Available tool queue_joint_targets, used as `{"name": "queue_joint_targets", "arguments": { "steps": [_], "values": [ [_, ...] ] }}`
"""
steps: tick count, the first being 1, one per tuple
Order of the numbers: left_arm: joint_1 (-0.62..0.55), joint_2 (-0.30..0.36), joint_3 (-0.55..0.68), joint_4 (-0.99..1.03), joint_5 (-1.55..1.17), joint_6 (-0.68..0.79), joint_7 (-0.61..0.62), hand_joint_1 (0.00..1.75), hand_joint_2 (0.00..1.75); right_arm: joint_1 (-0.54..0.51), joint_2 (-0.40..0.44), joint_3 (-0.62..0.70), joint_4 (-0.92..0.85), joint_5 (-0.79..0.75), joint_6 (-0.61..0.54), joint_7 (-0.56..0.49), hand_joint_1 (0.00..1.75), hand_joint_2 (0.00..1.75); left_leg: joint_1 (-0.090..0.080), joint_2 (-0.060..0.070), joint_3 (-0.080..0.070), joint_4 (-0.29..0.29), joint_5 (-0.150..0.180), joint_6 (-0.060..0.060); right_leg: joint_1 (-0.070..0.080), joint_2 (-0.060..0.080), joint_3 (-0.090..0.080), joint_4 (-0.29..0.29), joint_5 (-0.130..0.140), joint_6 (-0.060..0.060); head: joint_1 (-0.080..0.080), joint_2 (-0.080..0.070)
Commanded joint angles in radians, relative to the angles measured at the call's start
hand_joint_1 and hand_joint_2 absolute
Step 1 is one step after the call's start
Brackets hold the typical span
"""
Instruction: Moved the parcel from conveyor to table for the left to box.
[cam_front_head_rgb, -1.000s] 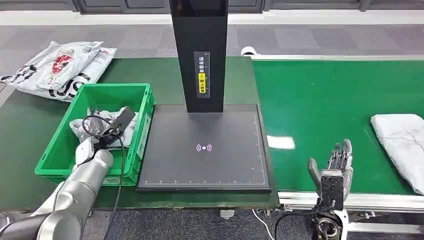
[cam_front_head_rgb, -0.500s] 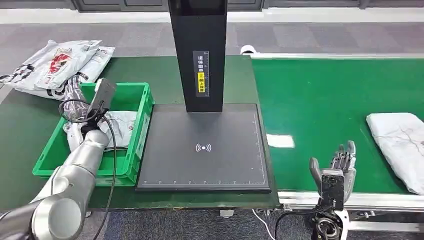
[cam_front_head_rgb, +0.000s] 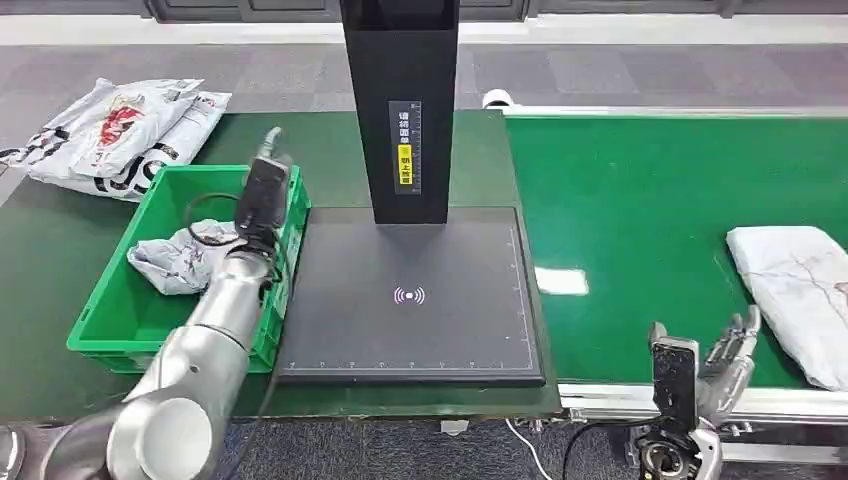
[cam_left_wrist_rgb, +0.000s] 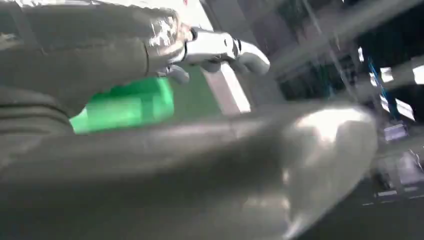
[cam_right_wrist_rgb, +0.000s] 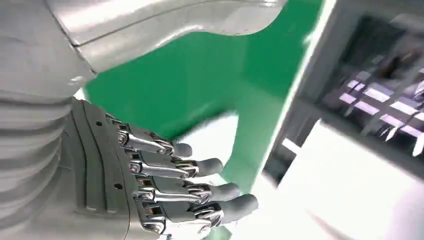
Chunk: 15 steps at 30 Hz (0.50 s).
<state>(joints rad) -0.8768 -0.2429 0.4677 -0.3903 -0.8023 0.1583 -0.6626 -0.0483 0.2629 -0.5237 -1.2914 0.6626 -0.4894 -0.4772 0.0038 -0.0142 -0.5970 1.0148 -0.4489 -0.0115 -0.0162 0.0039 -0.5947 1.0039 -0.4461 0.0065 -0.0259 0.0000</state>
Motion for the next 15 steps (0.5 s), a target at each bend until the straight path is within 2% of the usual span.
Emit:
{"name": "queue_joint_targets", "arguments": {
  "steps": [1,15],
  "values": [
    [0.005,-0.055,-0.058,0.047,0.025,-0.025,0.001,0.0,0.0,-0.065,-0.05,-0.123,0.164,0.012,-0.008,-0.015,0.0,1.75,0.0,0.003,0.002,-0.001,-0.001,0.0,0.001,0.002,0.002,-0.002,0.0,0.0,0.0,0.0],
    [0.004,-0.053,-0.059,0.046,0.025,-0.027,0.001,0.0,0.0,-0.065,-0.049,-0.123,0.163,0.012,-0.009,-0.015,0.0,1.75,0.001,0.005,0.0,-0.001,0.0,-0.001,0.002,0.002,-0.002,0.0,0.0,0.0,0.0,0.0]
  ]
}}
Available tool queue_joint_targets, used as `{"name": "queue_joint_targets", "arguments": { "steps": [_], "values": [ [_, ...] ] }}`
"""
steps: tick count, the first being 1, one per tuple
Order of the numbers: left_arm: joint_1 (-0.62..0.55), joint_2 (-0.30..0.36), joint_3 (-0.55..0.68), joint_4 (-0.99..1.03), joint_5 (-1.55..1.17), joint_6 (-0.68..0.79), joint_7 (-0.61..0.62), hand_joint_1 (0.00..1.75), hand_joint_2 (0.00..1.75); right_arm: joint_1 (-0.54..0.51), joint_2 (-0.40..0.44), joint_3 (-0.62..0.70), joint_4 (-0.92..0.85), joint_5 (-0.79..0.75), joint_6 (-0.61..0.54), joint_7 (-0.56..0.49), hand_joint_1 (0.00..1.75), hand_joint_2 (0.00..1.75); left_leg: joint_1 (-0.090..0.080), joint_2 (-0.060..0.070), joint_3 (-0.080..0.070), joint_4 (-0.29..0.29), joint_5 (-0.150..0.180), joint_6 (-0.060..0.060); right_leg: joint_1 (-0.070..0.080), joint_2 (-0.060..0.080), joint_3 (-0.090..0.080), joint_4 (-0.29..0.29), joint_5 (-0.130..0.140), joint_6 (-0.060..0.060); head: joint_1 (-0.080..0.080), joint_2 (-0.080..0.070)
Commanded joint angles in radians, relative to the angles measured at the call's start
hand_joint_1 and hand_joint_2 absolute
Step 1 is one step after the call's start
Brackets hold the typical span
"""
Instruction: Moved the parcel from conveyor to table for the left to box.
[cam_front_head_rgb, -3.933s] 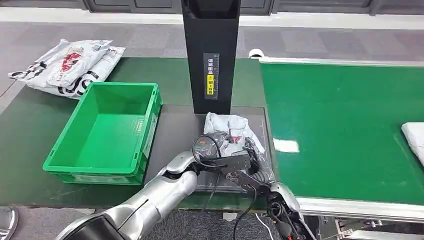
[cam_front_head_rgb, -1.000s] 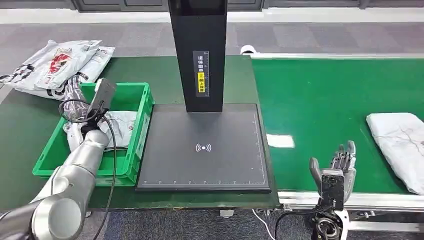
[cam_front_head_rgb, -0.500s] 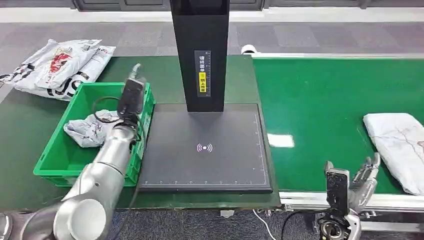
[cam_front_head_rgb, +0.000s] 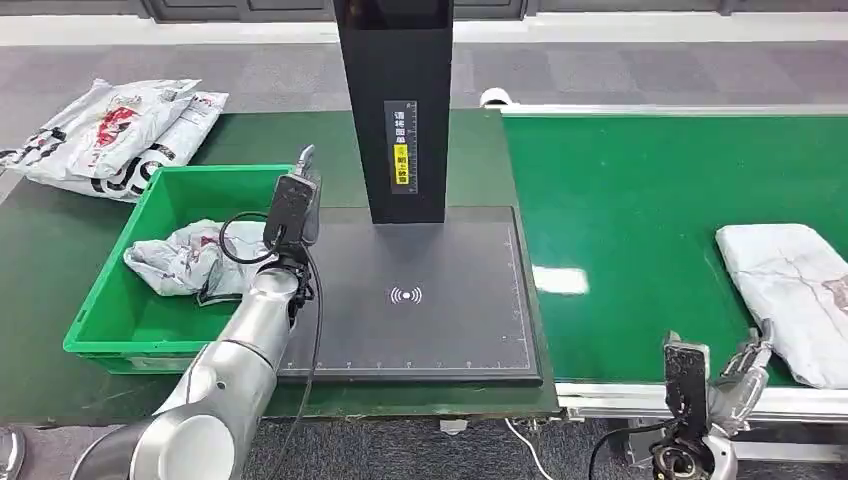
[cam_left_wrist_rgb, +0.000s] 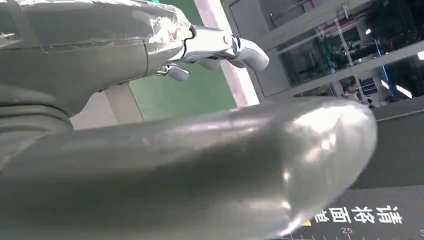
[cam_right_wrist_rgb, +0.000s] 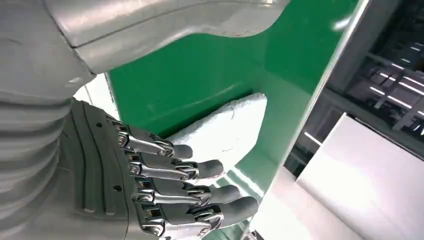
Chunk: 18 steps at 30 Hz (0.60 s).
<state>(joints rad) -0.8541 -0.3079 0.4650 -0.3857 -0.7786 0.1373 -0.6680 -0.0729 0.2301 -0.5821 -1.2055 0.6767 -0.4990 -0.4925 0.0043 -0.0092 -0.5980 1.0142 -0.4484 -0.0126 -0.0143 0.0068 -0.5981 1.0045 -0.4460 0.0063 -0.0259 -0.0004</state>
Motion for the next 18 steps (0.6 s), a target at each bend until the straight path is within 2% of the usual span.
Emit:
{"name": "queue_joint_targets", "arguments": {
  "steps": [1,18],
  "values": [
    [-0.019,0.012,-0.056,0.041,0.001,-0.006,0.006,0.0,0.0,-0.041,-0.016,-0.064,0.077,-0.002,0.001,0.0,0.0,1.75,0.0,0.0,0.002,-0.001,0.0,0.0,0.0,-0.001,0.003,-0.002,0.0,0.0,0.0,0.0],
    [-0.013,0.006,-0.081,0.044,0.003,-0.042,0.007,0.0,0.0,-0.035,-0.025,-0.067,0.085,0.038,-0.03,0.017,0.0,1.75,0.001,0.0,0.002,-0.002,0.0,0.001,0.0,-0.001,0.003,-0.003,0.0,0.0,0.0,0.0]
  ]
}}
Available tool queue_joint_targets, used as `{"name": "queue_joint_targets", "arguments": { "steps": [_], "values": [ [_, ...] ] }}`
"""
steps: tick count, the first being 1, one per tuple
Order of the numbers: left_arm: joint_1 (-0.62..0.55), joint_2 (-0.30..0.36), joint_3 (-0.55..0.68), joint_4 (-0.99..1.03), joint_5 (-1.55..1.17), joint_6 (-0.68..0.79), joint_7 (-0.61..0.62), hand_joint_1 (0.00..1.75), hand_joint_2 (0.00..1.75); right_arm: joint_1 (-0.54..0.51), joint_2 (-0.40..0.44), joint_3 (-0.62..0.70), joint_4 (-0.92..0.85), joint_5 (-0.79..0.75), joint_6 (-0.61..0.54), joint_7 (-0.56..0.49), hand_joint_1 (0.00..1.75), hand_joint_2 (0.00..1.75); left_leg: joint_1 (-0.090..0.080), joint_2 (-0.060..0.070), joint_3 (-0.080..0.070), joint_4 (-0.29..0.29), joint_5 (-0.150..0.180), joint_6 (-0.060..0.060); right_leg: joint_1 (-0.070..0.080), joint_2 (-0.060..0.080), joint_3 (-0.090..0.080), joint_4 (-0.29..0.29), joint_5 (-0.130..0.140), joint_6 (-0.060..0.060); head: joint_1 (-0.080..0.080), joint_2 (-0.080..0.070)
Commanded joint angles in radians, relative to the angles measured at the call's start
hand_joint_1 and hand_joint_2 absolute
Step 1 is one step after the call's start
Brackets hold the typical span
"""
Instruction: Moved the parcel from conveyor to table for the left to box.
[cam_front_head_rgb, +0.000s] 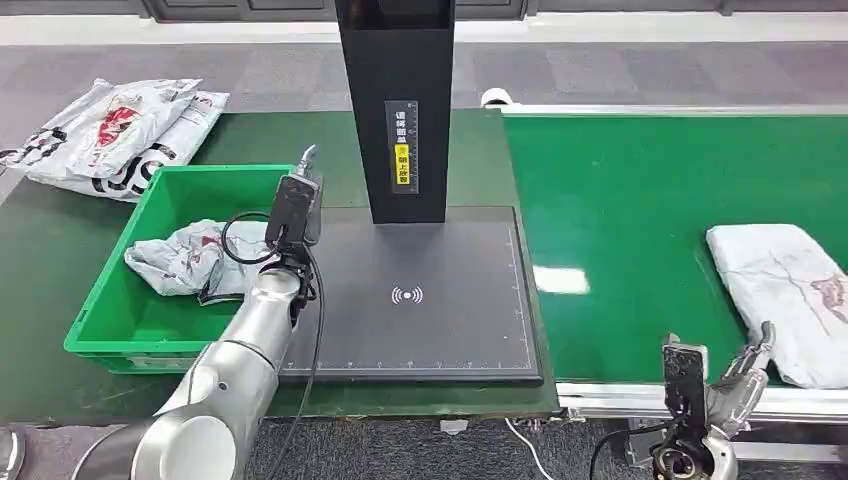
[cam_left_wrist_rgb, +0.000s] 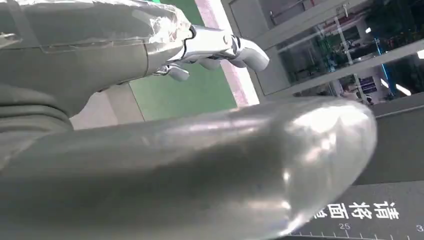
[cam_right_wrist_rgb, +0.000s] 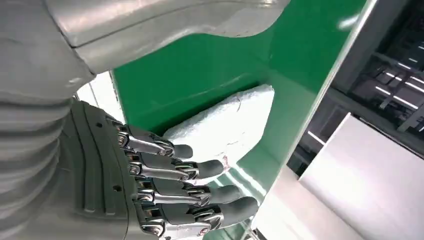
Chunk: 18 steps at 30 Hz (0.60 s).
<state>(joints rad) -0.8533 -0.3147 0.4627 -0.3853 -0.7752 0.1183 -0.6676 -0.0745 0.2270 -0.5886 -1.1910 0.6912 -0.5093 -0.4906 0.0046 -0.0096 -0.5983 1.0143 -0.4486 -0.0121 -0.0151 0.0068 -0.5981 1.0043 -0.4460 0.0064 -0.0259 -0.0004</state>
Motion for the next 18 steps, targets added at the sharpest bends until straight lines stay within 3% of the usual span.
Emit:
{"name": "queue_joint_targets", "arguments": {
  "steps": [1,5,8,9,10,12,15,18],
  "values": [
    [-0.013,0.013,-0.079,0.044,0.0,-0.023,0.007,0.0,0.0,-0.034,-0.022,-0.06,0.07,0.024,-0.02,0.015,0.0,1.75,0.0,0.0,0.001,-0.001,0.0,0.0,0.0,-0.001,0.002,-0.002,0.0,0.0,0.0,0.0],
    [-0.013,0.013,-0.079,0.044,0.0,-0.023,0.007,0.0,0.0,-0.034,-0.022,-0.06,0.07,0.024,-0.02,0.015,0.0,1.75,0.0,0.0,0.002,-0.001,0.0,0.0,0.0,-0.001,0.003,-0.002,0.0,0.0,0.0,0.0],
    [0.02,0.011,-0.114,0.038,0.043,-0.01,-0.031,0.0,0.0,-0.075,-0.078,-0.049,0.194,0.039,-0.049,-0.001,0.0,1.75,0.0,0.001,0.003,-0.002,0.0,0.0,0.001,0.0,0.004,-0.003,0.0,0.0,0.0,0.0],
    [0.024,0.01,-0.123,0.036,0.054,-0.016,-0.031,0.0,1.75,-0.08,-0.087,-0.047,0.217,0.042,-0.068,-0.006,0.0,1.75,0.001,0.001,0.004,-0.003,0.0,0.001,0.001,0.0,0.005,-0.004,0.001,0.0,0.0,0.0],
    [0.031,0.007,-0.125,0.031,0.076,-0.025,-0.031,0.0,1.75,-0.083,-0.103,-0.034,0.245,0.063,-0.087,-0.007,0.0,1.75,0.0,0.002,0.004,-0.003,0.0,0.0,0.0,0.001,0.004,-0.004,0.001,0.0,0.0,0.0],
    [0.114,0.017,-0.194,-0.055,0.182,-0.025,-0.031,0.0,1.75,-0.197,-0.178,0.028,0.484,0.145,-0.182,-0.007,0.0,1.75,0.0,0.002,0.004,-0.003,0.0,0.001,0.001,0.001,0.004,-0.004,0.001,0.0,0.0,0.0],
    [0.207,0.05,-0.367,-0.128,0.422,-0.066,-0.031,0.0,1.75,-0.34,-0.171,-0.119,0.594,0.421,-0.189,0.067,0.0,1.75,0.0,0.009,0.004,-0.003,-0.001,0.001,0.0,0.007,0.003,-0.004,0.003,0.0,0.0,0.0],
    [0.227,0.037,-0.397,-0.131,0.49,-0.077,-0.031,0.0,1.75,-0.388,-0.173,-0.155,0.622,0.538,-0.189,0.146,0.0,1.75,-0.001,0.009,0.003,-0.002,0.0,0.001,-0.001,0.007,0.002,-0.002,0.003,0.0,0.0,0.0]
  ]
}}
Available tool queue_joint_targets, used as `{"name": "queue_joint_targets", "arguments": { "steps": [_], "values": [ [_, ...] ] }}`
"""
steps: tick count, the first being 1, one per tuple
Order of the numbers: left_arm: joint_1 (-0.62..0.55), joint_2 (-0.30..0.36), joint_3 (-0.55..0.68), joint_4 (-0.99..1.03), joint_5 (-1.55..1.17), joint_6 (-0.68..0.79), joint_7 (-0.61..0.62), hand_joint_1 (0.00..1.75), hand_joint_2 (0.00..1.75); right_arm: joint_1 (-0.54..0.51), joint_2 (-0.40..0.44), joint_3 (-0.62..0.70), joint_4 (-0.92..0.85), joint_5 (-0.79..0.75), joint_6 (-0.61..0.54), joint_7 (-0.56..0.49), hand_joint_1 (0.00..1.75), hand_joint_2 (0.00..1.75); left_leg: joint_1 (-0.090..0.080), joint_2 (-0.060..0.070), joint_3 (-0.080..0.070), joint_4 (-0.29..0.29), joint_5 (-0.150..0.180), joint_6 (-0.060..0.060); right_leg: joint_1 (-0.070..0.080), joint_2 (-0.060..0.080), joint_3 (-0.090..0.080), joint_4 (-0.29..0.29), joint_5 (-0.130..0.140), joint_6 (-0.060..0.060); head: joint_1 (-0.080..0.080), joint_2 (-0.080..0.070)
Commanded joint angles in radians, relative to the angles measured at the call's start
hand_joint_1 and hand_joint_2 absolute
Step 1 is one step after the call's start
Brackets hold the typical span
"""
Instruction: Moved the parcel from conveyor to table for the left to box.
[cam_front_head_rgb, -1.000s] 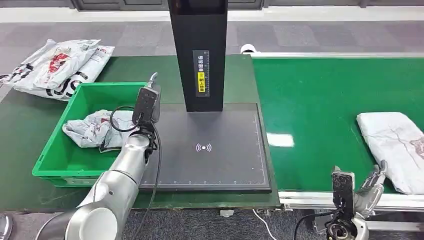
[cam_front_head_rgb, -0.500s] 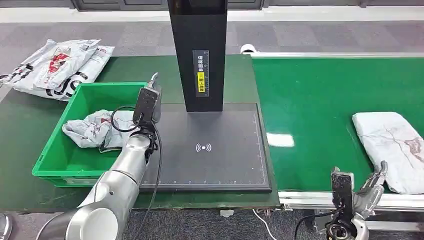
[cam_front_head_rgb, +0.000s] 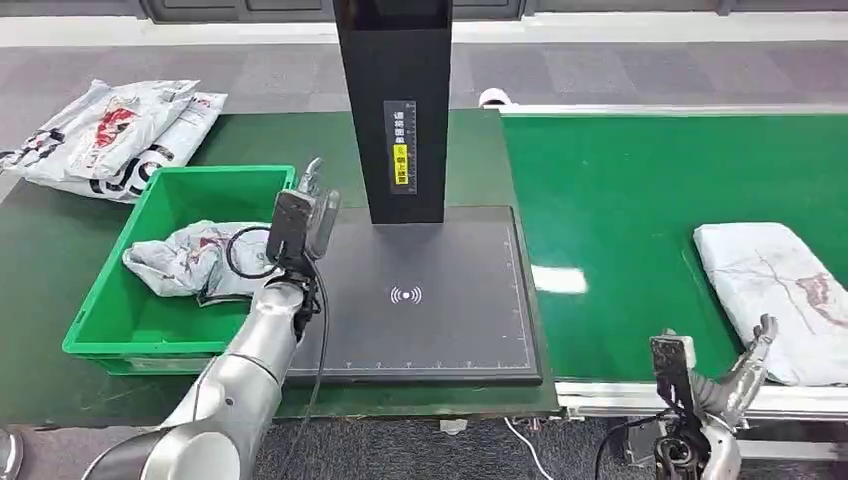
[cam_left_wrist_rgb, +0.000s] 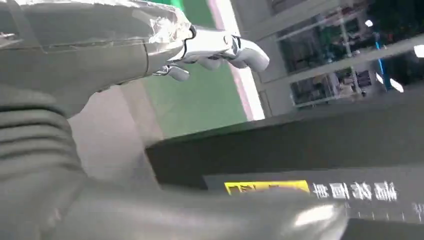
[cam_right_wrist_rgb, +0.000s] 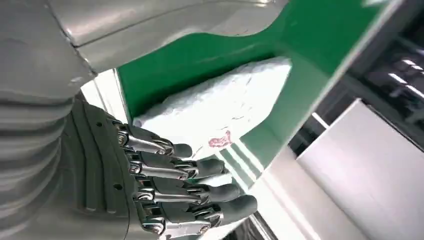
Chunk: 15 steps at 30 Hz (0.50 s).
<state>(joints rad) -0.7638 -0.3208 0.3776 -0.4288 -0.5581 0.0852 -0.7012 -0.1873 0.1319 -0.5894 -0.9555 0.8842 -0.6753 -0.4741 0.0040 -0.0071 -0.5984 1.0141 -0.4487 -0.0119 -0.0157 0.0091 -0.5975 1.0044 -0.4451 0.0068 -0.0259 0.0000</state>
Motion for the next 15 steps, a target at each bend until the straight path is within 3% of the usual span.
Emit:
{"name": "queue_joint_targets", "arguments": {
  "steps": [1,4,5,6,7,10,12,15],
  "values": [
    [0.139,0.041,-0.33,-0.079,0.302,-0.039,0.003,0.0,1.75,-0.276,-0.071,-0.174,0.354,0.438,-0.023,0.191,0.0,1.75,0.0,0.006,0.004,-0.003,0.001,0.0,0.0,0.004,0.002,-0.003,0.002,-0.001,0.0,0.0],
    [0.138,0.038,-0.358,-0.048,0.338,-0.029,0.003,0.0,1.75,-0.287,-0.078,-0.208,0.339,0.567,-0.023,0.306,0.0,1.75,0.0,0.0,0.003,-0.002,0.001,0.001,0.0,-0.002,0.002,-0.002,0.001,0.0,0.0,0.0],
    [0.143,0.036,-0.375,-0.046,0.346,-0.028,0.003,0.0,1.75,-0.284,-0.092,-0.198,0.332,0.638,-0.023,0.387,0.0,1.75,0.0,-0.003,0.001,-0.001,0.002,0.002,0.0,-0.004,0.001,-0.002,0.0,0.0,0.0,0.0],
    [0.17,0.029,-0.431,0.067,0.271,0.034,0.04,0.0,1.75,-0.287,-0.318,0.293,0.655,0.686,-0.023,0.889,0.0,1.75,0.0,-0.002,0.002,-0.002,0.002,0.002,0.0,-0.003,0.002,-0.003,0.001,0.0,0.0,0.0],
    [0.187,0.021,-0.429,0.086,0.267,0.048,0.007,0.0,1.75,-0.266,-0.341,0.254,0.642,0.677,-0.023,1.03,0.0,1.75,0.0,-0.007,0.002,-0.002,0.002,0.003,0.0,-0.008,0.004,-0.003,0.0,0.001,0.0,0.0],
    [0.191,0.021,-0.431,0.088,0.263,0.057,0.003,0.0,1.75,-0.25,-0.35,0.228,0.632,0.679,-0.023,1.005,0.0,1.75,-0.001,-0.004,0.005,-0.003,0.001,0.004,0.0,-0.005,0.007,-0.006,0.0,0.001,0.0,0.0],
    [0.187,0.023,-0.431,0.089,0.263,0.054,0.003,0.0,1.75,-0.253,-0.347,0.229,0.634,0.685,-0.023,1.011,0.0,1.75,-0.002,-0.011,0.002,-0.001,0.001,0.004,-0.002,-0.011,0.006,-0.004,-0.002,0.003,0.0,0.0],
    [0.179,0.026,-0.425,0.09,0.267,0.049,0.003,0.0,1.75,-0.266,-0.343,0.25,0.655,0.687,-0.023,1.031,0.0,1.75,-0.002,-0.007,-0.001,0.0,0.0,0.003,-0.002,-0.006,0.001,-0.001,-0.001,0.002,0.0,0.0]
  ]
}}
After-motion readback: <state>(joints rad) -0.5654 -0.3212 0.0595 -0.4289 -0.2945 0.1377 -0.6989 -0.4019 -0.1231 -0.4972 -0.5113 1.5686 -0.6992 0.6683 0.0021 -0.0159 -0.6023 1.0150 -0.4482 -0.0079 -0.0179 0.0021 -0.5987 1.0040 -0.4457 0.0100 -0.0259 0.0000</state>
